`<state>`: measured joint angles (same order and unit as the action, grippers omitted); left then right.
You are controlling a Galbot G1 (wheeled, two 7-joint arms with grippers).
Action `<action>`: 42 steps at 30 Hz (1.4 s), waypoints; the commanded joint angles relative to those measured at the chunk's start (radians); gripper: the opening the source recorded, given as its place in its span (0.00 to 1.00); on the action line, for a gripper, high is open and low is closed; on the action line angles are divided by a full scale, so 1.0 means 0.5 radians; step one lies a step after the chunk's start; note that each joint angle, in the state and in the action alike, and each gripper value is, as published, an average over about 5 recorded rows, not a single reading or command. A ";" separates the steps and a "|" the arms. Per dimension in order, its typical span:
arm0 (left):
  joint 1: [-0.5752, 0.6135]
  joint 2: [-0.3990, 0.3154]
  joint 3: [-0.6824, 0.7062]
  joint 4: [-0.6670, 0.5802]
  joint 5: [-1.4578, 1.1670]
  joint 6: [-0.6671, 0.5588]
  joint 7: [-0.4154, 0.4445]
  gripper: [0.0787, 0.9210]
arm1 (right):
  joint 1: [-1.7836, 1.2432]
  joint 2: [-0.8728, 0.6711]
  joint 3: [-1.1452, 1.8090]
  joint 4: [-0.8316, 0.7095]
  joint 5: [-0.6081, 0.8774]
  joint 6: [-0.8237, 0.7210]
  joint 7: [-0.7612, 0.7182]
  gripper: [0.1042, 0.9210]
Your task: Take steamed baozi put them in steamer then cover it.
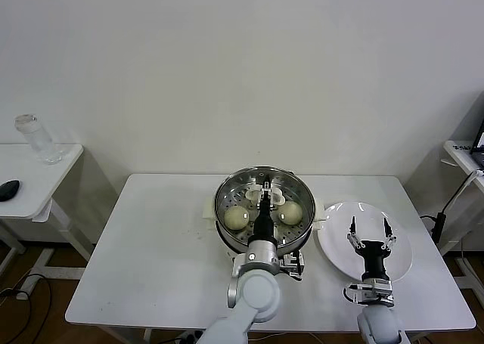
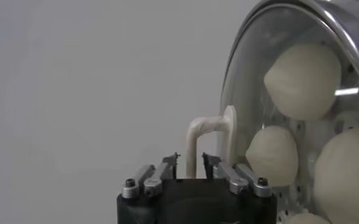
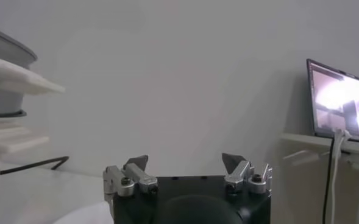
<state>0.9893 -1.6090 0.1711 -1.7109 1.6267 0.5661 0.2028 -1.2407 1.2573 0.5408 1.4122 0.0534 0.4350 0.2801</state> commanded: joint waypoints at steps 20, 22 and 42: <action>0.158 0.132 -0.046 -0.743 -0.654 0.070 0.101 0.88 | -0.002 -0.018 -0.003 0.041 0.052 -0.005 -0.014 0.88; 0.178 0.201 -0.163 -0.848 -0.910 0.048 0.006 0.88 | -0.005 -0.037 -0.014 0.077 0.124 -0.023 -0.030 0.88; 0.670 0.576 -1.569 -0.501 -3.430 -1.456 -0.453 0.88 | -0.079 -0.184 -0.101 0.405 0.752 -0.275 -0.210 0.88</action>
<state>1.1784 -1.4405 -0.3150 -2.0470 0.4547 0.1811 -0.0251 -1.2687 1.1861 0.5020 1.5568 0.2872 0.3433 0.2144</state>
